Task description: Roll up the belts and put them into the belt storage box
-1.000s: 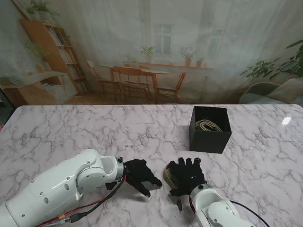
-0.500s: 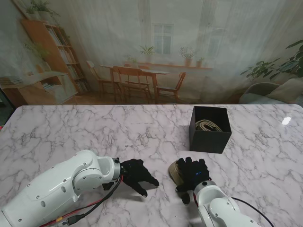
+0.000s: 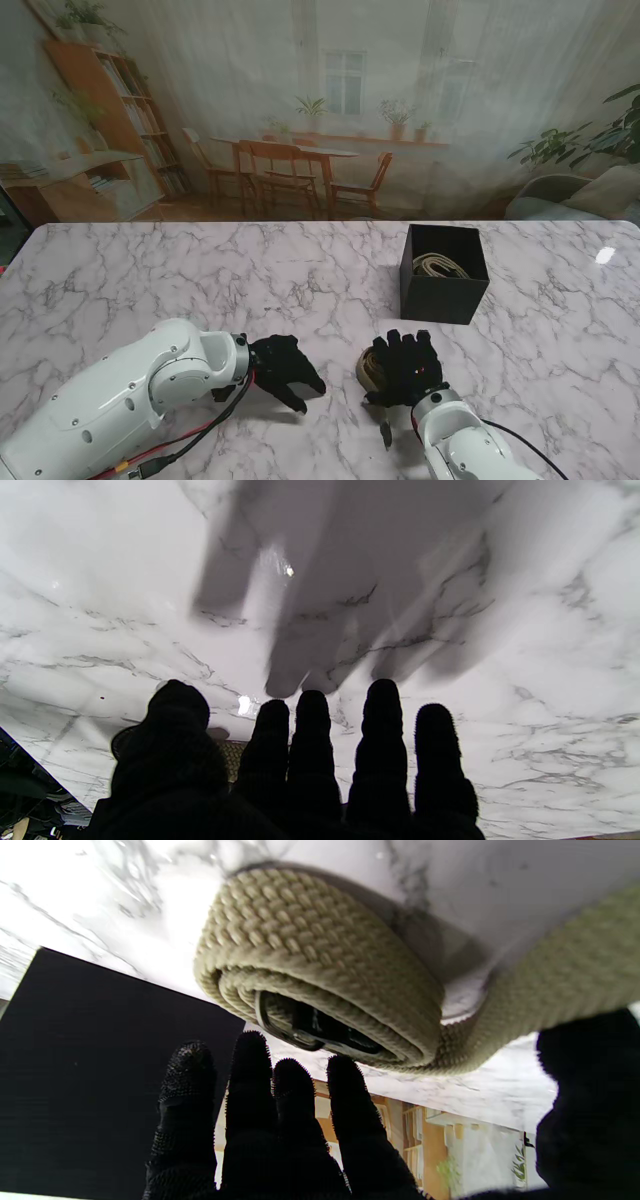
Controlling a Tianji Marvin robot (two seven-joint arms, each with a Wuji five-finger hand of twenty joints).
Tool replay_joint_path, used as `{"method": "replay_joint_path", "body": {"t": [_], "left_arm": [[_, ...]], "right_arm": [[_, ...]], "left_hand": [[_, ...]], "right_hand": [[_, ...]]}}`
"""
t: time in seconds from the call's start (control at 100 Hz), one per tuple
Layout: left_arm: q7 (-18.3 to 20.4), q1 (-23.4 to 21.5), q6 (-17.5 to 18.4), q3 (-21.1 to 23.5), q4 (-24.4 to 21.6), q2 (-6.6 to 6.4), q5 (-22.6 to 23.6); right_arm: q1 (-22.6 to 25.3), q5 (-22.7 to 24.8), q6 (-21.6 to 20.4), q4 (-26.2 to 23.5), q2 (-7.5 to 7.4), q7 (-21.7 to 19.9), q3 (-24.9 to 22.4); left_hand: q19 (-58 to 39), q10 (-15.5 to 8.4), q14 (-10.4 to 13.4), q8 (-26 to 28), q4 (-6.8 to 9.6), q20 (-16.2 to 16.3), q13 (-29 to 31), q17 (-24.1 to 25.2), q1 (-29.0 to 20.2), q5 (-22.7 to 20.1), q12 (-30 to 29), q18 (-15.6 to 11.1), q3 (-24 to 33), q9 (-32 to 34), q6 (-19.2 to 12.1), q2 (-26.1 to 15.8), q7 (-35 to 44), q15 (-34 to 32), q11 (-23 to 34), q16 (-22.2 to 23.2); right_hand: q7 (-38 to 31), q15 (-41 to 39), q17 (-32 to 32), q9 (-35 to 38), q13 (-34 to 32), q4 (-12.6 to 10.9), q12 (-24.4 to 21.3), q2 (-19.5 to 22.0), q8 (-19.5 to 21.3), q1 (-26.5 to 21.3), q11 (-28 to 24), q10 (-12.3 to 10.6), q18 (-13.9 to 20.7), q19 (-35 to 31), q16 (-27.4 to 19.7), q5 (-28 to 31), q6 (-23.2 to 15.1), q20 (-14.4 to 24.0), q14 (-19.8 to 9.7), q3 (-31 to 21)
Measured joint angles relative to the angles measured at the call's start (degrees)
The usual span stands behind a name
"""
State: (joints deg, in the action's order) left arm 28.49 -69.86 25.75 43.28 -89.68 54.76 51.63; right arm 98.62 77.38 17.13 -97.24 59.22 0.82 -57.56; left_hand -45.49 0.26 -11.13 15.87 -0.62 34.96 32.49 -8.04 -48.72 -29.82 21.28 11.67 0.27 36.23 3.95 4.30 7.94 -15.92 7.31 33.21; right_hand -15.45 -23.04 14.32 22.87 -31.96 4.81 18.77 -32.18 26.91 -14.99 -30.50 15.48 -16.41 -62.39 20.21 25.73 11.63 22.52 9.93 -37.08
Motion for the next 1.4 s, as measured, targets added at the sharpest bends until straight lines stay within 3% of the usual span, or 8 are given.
{"method": "replay_joint_path", "body": {"t": [0.17, 0.32, 0.53, 0.7, 0.96, 1.16, 1.29, 1.4], "left_arm": [[0.0, -0.6, 0.3, 0.9, -0.1, -0.01, 0.5], [0.1, -2.3, 0.9, 3.2, -0.6, 0.03, 1.8], [0.1, -3.8, 1.2, 5.1, -1.2, -0.01, 3.1], [0.1, -4.1, 1.2, 5.6, -1.3, -0.03, 3.4], [0.0, -5.8, 1.2, 8.1, -1.8, 0.13, 5.1], [-0.2, -8.2, 1.6, 11.4, -2.6, 0.22, 7.5], [-0.6, -9.9, 1.7, 14.0, -3.2, 0.3, 9.1], [-1.1, -11.4, 1.8, 16.3, -3.8, 0.44, 10.6]], "right_arm": [[0.2, 0.9, 0.7, -0.1, -0.02, 0.9, 0.2], [0.2, 2.9, 4.7, -0.7, -0.01, -4.7, 0.4], [0.2, 2.4, 6.3, -0.8, 0.03, -5.6, 0.5], [0.1, 0.7, 6.0, -0.6, 0.04, -4.7, 0.7], [-0.6, 0.2, 6.0, 0.5, 0.13, -2.3, 1.3], [-1.1, -0.7, 6.4, 0.8, 0.18, -2.2, 1.8], [-1.4, -1.6, 6.6, 1.2, 0.3, -1.4, 2.1], [-1.4, -2.9, 6.6, 1.7, 0.43, 0.2, 2.1]], "left_hand": [[0.0, 0.0, 0.0, 1.5, 0.0, 0.0, 0.0, 0.0, 0.0, -1.5, 0.0, 0.0, 0.0, 0.0, -0.2, 0.0, 1.6, 0.0, 0.0, 0.0], [0.0, 0.0, 0.0, 2.1, 0.0, 0.0, 0.0, 0.0, 0.0, -1.5, 0.0, 0.0, 0.0, 0.0, -0.3, 0.0, 1.7, 0.0, 0.0, 0.0], [0.0, 0.0, 0.0, 2.7, 0.0, 0.0, 0.0, 0.0, 0.0, -1.5, 0.0, 0.0, 0.0, 0.0, -0.4, 0.0, 1.7, -0.4, 0.0, 0.0], [0.0, 0.0, 0.0, 2.8, 0.0, 0.0, 0.0, 0.0, 0.0, -1.5, 0.0, 0.0, 0.0, 0.0, -0.4, 0.0, 1.7, -0.4, 0.1, 0.0], [0.0, 0.8, 0.0, 2.9, 0.0, 0.0, 0.0, 0.0, 0.0, -1.5, 0.0, 0.0, 0.0, 0.2, -0.4, 0.0, 1.7, -0.4, 1.1, 0.0], [0.0, 3.8, 0.4, 3.4, 0.0, 0.0, 0.9, 0.0, 0.0, -2.5, 0.3, 0.0, 0.0, 1.7, -0.5, 0.0, 1.7, -0.4, 3.4, 0.0], [0.0, 5.1, 0.4, 3.4, 0.0, 0.0, 0.9, 0.0, 0.0, -2.5, 0.4, 0.0, 0.0, 2.9, -0.5, 0.0, 1.7, -0.4, 4.6, 0.0], [0.0, 5.1, 0.4, 3.5, 0.0, 0.0, 0.9, 0.0, 0.0, -2.5, 0.4, 0.0, 0.0, 2.9, -0.5, 0.0, 1.7, -0.5, 4.7, 0.0]], "right_hand": [[3.8, 3.1, -1.5, 0.0, 1.1, 0.0, -2.6, 0.0, -3.2, 0.6, 2.9, 0.1, -0.6, 2.6, -2.3, 0.3, 0.8, 0.0, 0.2, 0.1], [8.1, 6.1, -2.3, 0.0, 1.6, 0.0, -4.1, 0.0, -5.9, 3.5, 4.8, 1.1, -1.2, 5.0, -4.1, 0.3, 2.8, -0.6, 1.2, -0.1], [9.3, 7.3, -0.8, -0.1, -1.1, 0.1, -4.2, 0.0, -6.1, 2.3, 4.9, 1.6, -3.6, 6.2, -4.5, 0.3, 2.9, -1.5, 3.7, -0.8], [8.3, 1.9, 4.4, 3.3, -8.0, 0.1, 3.1, -1.7, -3.6, 1.4, -2.6, 1.6, -3.3, 0.5, -0.2, 0.4, 2.9, -0.2, 1.8, -0.7], [-14.2, -19.8, 10.5, 10.4, -14.3, 0.1, 17.6, -2.3, 11.5, -5.6, -16.3, -3.1, 0.9, -9.2, 12.1, 1.7, -2.0, 5.2, -3.0, 1.6], [-28.7, -22.4, 17.3, 14.3, -19.5, 0.6, 19.1, -5.1, 12.2, -11.5, -19.2, -4.3, 1.5, -11.8, 12.1, 1.7, -4.3, 6.1, -4.0, 4.0], [-33.3, -22.5, 22.1, 16.7, -22.5, 2.9, 19.8, -11.7, 9.8, -11.5, -21.1, -4.3, 1.7, -14.0, 12.1, 2.3, -4.3, 6.1, -3.7, -10.7], [-35.7, -22.5, 25.6, 20.3, -25.3, 4.3, 20.6, -12.3, 9.5, -11.5, -22.9, -5.4, 2.3, -15.5, 12.6, 3.2, -4.4, 6.1, -3.6, -15.0]]}}
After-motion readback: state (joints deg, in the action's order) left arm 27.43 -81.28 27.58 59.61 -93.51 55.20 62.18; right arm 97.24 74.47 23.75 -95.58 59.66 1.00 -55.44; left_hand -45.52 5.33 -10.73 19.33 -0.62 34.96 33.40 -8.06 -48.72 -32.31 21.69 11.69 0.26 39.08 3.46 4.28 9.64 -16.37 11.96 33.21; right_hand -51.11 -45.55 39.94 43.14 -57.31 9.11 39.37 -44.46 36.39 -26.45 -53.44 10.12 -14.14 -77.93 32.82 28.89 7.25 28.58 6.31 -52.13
